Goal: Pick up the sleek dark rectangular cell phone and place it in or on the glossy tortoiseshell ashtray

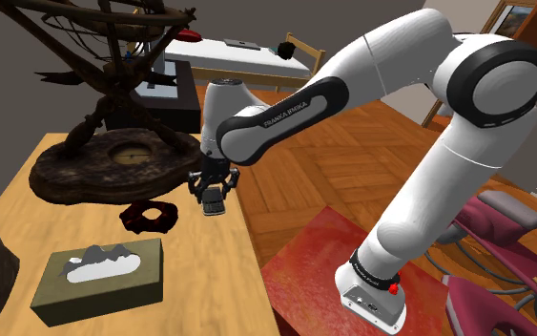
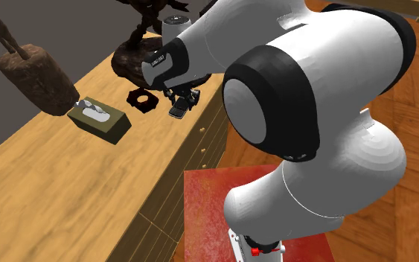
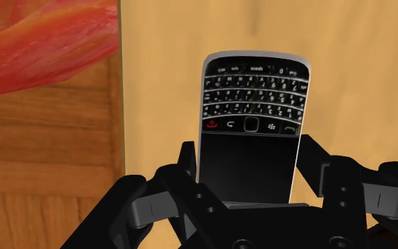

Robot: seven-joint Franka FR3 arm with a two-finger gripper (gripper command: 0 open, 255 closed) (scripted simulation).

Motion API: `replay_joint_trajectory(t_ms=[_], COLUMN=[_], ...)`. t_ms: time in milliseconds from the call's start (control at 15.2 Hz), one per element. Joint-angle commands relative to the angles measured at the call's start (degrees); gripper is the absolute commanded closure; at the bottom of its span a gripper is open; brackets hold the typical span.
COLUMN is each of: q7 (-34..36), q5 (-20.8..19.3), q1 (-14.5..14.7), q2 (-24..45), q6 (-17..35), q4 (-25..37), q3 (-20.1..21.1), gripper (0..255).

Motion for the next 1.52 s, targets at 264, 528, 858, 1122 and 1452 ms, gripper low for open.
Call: replay_joint_trajectory(t_ms=[264, 528, 858, 1122, 1452], q7=[-0.9, -1.4, -1.8, -2.0, 1.3], q5=[1.5, 2.3, 3.0, 3.4, 1.9], q1=[0.0, 0.0, 0.0, -0.1, 0.5], q2=[-3.0, -4.9, -6.8, -8.1, -5.3], q6=[-4.6, -7.9, -11.8, -15.0, -17.0], q4=[1.9, 3.4, 5.6, 7.5, 12.3], q3=[-0.2, -0.4, -0.8, -1.1, 0.5], gripper=[255, 255, 255, 255, 255])
